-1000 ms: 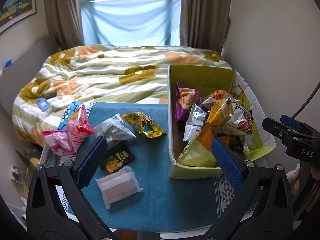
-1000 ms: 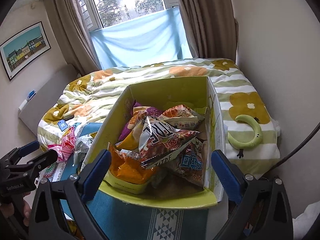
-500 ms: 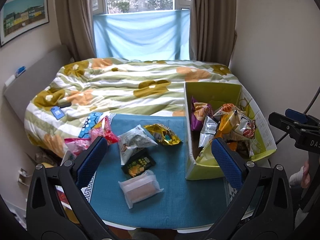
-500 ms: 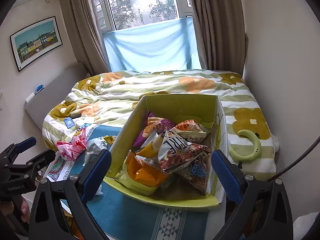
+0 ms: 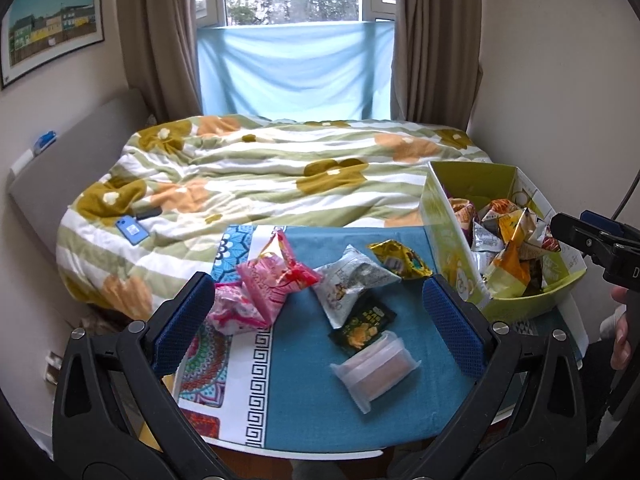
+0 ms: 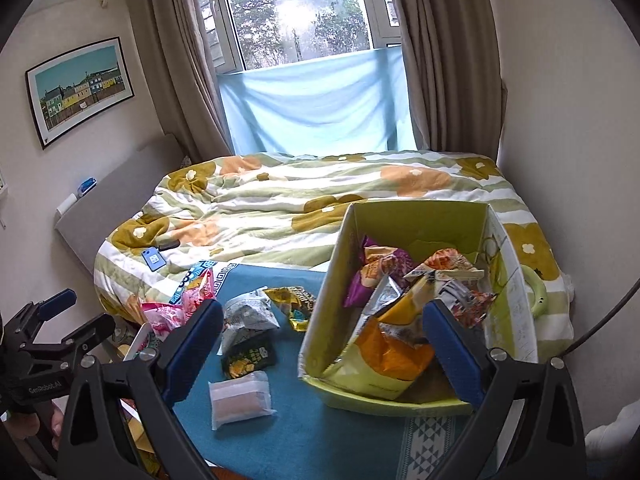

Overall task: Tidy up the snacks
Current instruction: 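Withdraw both tools from the box back over the table snacks, then grasp the pink strawberry candy bag with the left tool while the right tool grasps the white translucent pack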

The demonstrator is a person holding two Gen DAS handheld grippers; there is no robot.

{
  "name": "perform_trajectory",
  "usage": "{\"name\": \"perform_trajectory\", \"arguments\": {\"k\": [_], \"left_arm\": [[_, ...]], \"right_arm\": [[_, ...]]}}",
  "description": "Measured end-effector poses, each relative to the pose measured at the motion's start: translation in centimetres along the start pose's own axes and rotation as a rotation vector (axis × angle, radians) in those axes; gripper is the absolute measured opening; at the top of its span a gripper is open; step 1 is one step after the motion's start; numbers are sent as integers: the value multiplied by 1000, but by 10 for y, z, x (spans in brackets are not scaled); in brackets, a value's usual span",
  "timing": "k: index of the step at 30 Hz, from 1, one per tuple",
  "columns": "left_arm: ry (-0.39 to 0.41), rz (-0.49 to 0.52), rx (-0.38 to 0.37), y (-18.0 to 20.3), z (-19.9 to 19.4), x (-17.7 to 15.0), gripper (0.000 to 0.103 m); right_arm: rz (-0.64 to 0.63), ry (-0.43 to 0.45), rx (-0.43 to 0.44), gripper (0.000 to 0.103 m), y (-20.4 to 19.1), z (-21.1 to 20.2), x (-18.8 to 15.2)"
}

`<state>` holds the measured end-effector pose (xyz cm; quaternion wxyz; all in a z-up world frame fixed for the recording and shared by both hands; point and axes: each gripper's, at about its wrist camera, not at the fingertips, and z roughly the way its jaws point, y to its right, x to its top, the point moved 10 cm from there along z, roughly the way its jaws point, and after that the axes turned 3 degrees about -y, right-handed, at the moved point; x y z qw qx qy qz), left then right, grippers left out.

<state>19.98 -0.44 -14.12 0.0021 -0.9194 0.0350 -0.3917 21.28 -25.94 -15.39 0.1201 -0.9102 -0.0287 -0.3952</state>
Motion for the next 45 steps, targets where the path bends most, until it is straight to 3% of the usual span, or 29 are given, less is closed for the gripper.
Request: {"name": "perform_trajectory", "arguments": {"k": [11,17,23,26,30,40,41,45], "left_arm": [[-43,206,-105,-61,47,-6,103],[-105,393,-164,-71,99,-10,103],[-215,505,-233,-68,166,-18,103],[-281,529,-290,-62,199,-27,103],[-336,560,-288,-58,233,-40,103],[-406,605,-299,-53,267,-58,102],[-410,607,-298,-53,269,-58,100],[-442,604,-284,-55,281,-61,77]], "right_arm": [[26,6,-36,99,-77,23,-20],[67,-2,-56,100,-91,42,-41],[71,-70,-111,100,-97,70,-65],[57,-102,-107,100,-102,86,-80],[7,-168,-71,99,-110,115,-105],[-109,-318,-6,100,-125,165,-161],[-113,-327,-3,100,-125,168,-164],[-133,-365,0,100,-125,180,-173]]}}
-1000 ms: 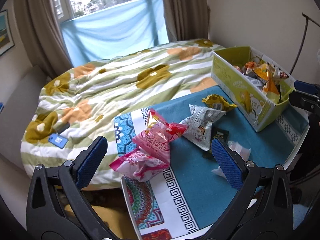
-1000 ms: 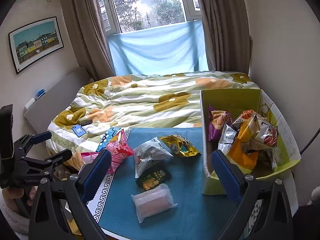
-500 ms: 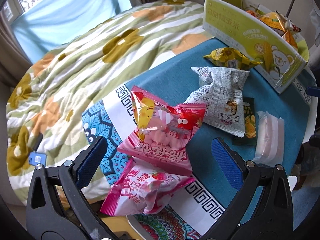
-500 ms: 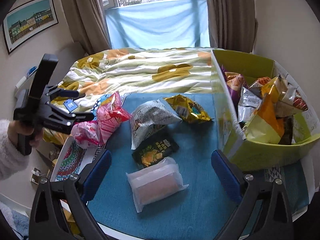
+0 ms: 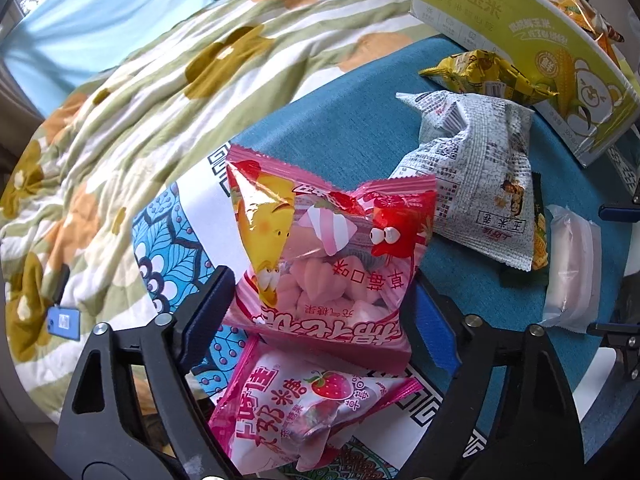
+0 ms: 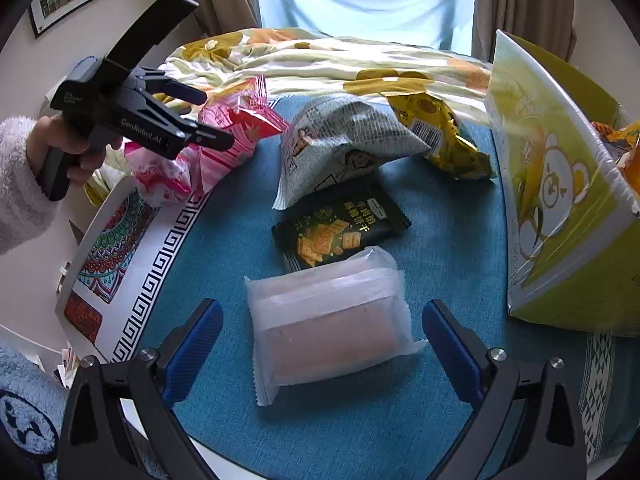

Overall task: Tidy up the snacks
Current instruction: 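Grasp the pink strawberry candy bag with the left tool while the right tool grasps the white translucent pack, then carry both packs into the yellow box and open both tools to drop them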

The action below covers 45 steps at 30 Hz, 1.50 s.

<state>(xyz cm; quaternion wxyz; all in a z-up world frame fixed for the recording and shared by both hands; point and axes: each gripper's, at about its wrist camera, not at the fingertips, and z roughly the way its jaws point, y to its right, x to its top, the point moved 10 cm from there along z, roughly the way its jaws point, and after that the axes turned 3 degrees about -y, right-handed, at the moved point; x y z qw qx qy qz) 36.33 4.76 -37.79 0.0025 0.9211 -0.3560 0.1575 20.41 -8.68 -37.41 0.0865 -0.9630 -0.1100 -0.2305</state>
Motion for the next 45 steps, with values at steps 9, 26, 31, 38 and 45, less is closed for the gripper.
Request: {"name": "perform_trajectory", "arguments": {"k": [9,26,31,38,45], "left_arm": [[2,28,14,1,-1,-1,69],[36,-56,34,-14,-26,-7,68],[61,-99,35,-20,-43,-8,68],[118,-129,46,-23,-76,-8,68],[170,-149,50,-17,-118,2,68]], "right_arm": [[-83,-57,-43,100,-3,22,-12],[-130,-69,-62,94,2,46,-15],[-159,-58,-56,75,-6,42,-10],[-126,-24,-60,71,-10,20,3],[-87,44,-78,71,-11,-24,23]]}}
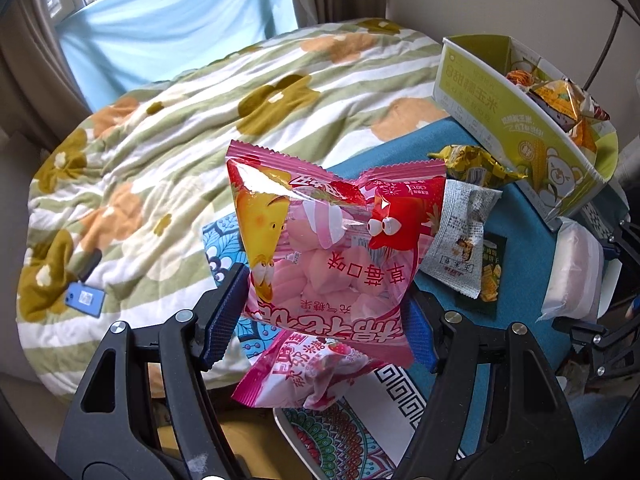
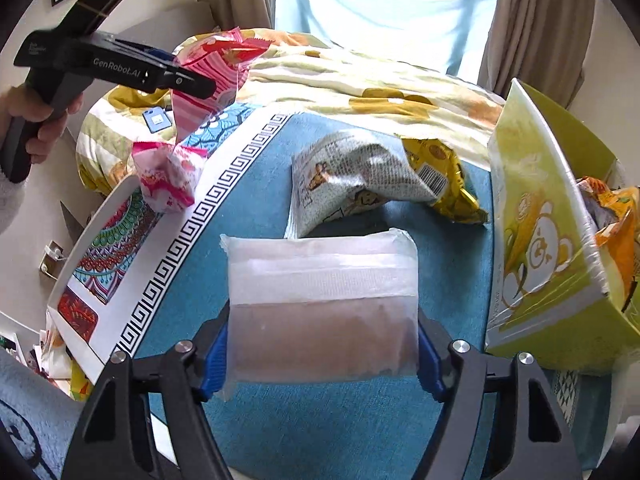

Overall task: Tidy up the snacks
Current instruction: 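Carry both packs into the yellow box and open both tools to drop them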

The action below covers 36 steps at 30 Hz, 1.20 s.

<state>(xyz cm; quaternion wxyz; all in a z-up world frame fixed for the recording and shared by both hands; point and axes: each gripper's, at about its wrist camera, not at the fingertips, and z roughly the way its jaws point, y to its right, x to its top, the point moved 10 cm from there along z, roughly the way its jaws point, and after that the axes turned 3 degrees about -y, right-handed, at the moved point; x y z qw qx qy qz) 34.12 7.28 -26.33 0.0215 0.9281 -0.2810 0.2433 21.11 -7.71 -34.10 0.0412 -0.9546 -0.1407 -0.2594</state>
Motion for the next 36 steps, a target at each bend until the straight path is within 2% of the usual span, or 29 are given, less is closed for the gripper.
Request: {"name": "perform_trajectory", "arguments": {"k": [5,9,12,19,26,31,36], "left_arm": [[47,-24,-22,15,-33,21,68],[92,-44,-30,37,-55,50,68],[120,-63,-28,59,-66,73,68],[179,-142,-42,130,-71,143,68],[193,-207,-62,204,-41,216,68],[128,-231,-89,246,-1,249,68],[55,-245,-108,266,42,268,69]], "right_arm": [[79,39,-31,71,16,-42,22],[161,87,-41,71,44,-80,37],[199,126,-73,71,72,-106,50],[263,217,-85,71,158,-152,77],[234,254,-87,71,251,-166,95],[241,242,-64,71,307,-158,102],[265,226,-36,71,344,-144,109]]}}
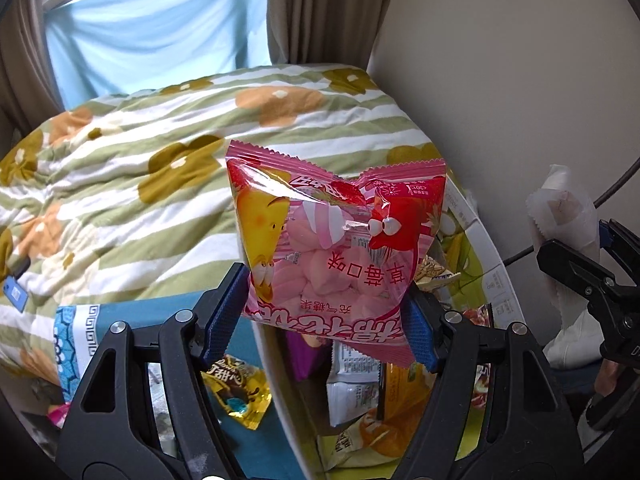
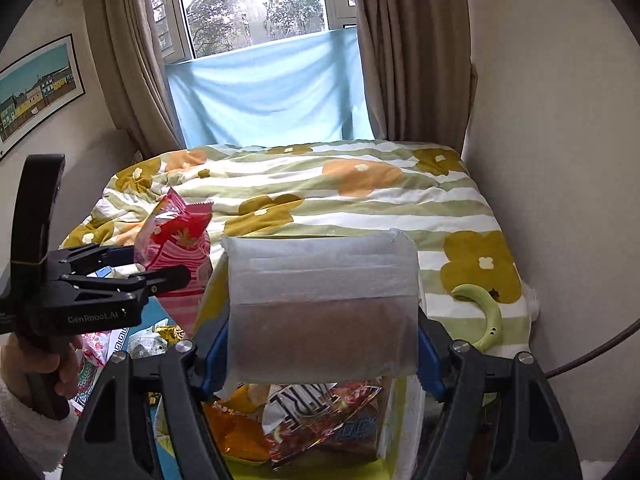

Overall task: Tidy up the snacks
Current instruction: 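Carry both packs into the yellow box and open both tools to drop them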

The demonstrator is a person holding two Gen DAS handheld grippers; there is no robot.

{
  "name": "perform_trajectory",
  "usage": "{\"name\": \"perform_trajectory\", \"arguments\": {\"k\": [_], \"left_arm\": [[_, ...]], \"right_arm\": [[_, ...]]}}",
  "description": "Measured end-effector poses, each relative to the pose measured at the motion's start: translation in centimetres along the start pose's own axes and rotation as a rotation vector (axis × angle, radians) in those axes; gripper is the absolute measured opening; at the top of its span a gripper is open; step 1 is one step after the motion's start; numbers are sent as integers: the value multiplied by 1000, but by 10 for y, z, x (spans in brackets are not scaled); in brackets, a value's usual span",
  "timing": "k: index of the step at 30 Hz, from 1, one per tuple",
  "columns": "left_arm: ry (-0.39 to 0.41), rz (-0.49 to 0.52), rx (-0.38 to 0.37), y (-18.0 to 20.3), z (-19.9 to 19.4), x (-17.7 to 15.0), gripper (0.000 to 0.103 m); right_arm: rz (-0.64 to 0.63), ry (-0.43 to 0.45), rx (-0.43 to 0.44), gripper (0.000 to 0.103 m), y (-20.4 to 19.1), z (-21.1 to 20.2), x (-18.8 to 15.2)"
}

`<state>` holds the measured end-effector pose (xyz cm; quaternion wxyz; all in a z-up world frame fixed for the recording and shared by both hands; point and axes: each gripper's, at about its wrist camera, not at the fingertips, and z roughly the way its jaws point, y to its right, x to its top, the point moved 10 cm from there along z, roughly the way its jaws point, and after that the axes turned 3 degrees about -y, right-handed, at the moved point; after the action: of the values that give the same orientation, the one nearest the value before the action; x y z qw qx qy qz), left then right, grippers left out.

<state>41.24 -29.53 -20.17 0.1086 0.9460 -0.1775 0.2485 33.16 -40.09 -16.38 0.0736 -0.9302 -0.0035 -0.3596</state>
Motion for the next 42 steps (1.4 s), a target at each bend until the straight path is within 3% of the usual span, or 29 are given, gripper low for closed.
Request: {"name": "perform_trajectory", "arguments": {"k": [5,6,7,8,15,21,33,36,38,42], "left_arm": [[-47,22,8,14,33,9,72],[-48,40,24,17,35,9,77],[-50,58,36,19,36,9,94],[-47,70,44,20,37,9,102],[-50,35,2,13,21,-17,102],[-44,5,30,-7,2,-38,102],[-27,-32,74,-29,-11,-47,102],[-29,-37,85,-30,-13,-53,102],[-32,-42,85,-31,-14,-57,102],[-30,-47,90,-30,-18,-63,102]], "right_arm": [[34,-17,3,71,21,14,4],[43,-20,5,71,23,16,4],[49,-24,7,71,25,19,4],[53,-28,6,71,27,21,4],[70,-53,7,71,35,34,8],[90,-74,8,71,36,46,11],[77,-164,53,73,22,98,17],[82,-195,81,83,17,105,8],[77,-160,99,100,13,99,7],[39,-115,83,102,9,85,3]]}}
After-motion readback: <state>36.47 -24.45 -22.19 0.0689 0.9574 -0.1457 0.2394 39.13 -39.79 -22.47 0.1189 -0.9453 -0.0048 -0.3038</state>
